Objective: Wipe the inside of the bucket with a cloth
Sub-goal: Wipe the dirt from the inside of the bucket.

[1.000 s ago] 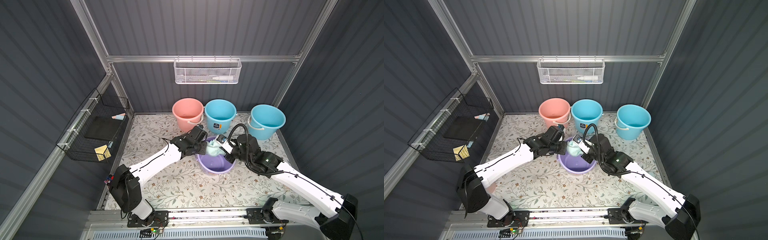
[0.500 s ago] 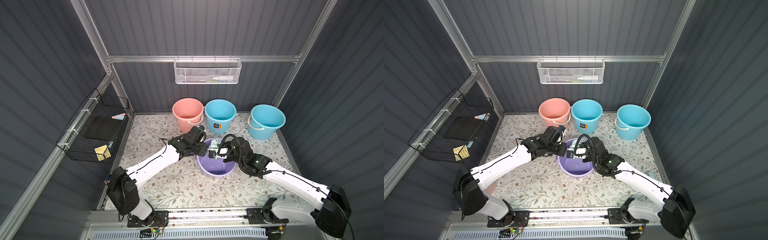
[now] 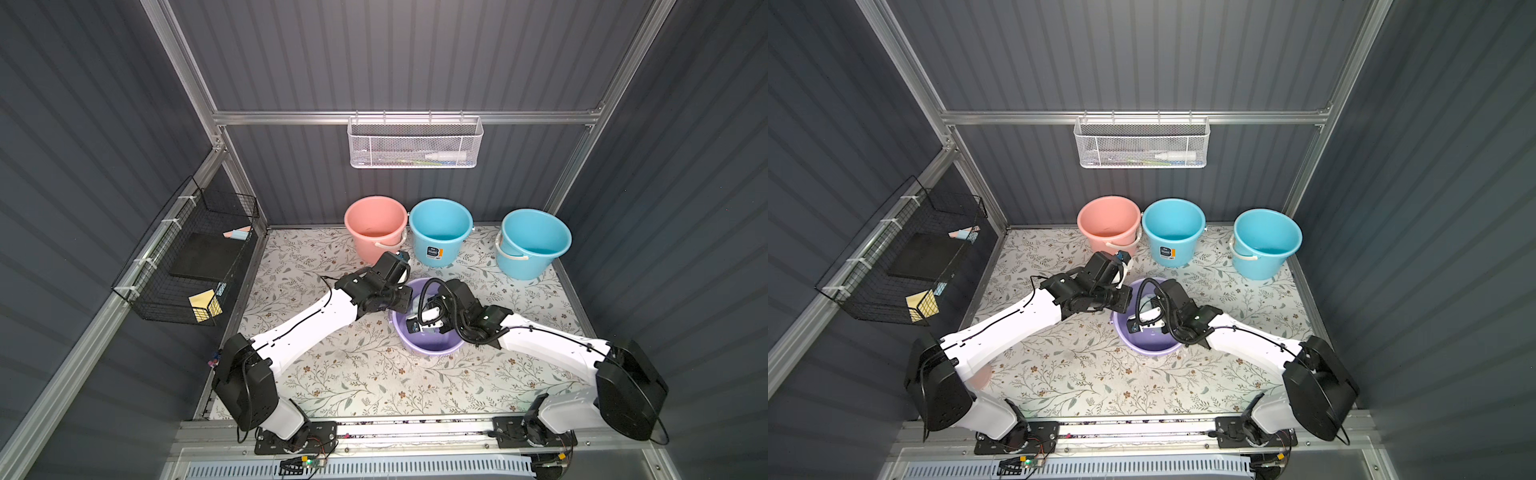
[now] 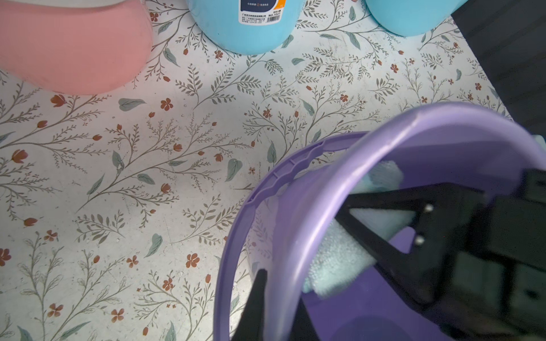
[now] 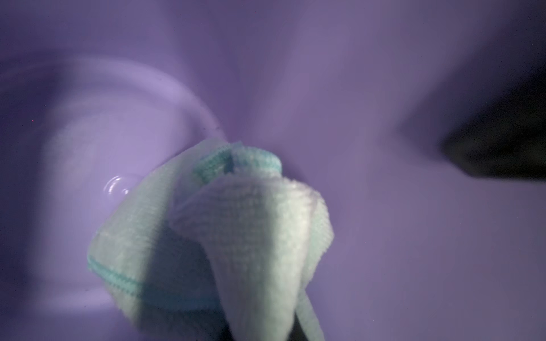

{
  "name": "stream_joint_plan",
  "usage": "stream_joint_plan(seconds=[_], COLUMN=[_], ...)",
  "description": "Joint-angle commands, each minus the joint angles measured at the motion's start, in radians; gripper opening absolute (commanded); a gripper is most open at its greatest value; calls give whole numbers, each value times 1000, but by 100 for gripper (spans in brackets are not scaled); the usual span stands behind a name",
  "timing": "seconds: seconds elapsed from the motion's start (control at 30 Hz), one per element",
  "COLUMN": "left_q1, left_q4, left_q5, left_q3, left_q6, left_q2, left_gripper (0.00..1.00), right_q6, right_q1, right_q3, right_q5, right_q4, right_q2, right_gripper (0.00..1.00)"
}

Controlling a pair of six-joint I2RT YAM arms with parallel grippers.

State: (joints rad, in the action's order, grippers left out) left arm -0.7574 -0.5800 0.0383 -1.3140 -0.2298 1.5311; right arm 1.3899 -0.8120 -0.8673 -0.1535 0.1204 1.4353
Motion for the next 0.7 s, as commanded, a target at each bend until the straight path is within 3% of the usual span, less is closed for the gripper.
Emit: stream_joint_plan(seconds=[0.0, 0.4, 0.67], left_q1=[0, 0, 0], left_q4=[18, 31, 32], left_q5=[25, 33, 28], left_q3=[4, 17, 18], left_q6=[23, 33, 38], left_q2=[-43, -59, -57], left_gripper=[0, 0, 0], right_q6=[-15, -119, -90], right_q1=[-19, -38, -39], right_q3=[-58, -131, -119], right_q5=[-20, -59, -122], right_q4=[70, 86, 107], right_q2=[63, 270, 172], right_gripper=[0, 0, 0])
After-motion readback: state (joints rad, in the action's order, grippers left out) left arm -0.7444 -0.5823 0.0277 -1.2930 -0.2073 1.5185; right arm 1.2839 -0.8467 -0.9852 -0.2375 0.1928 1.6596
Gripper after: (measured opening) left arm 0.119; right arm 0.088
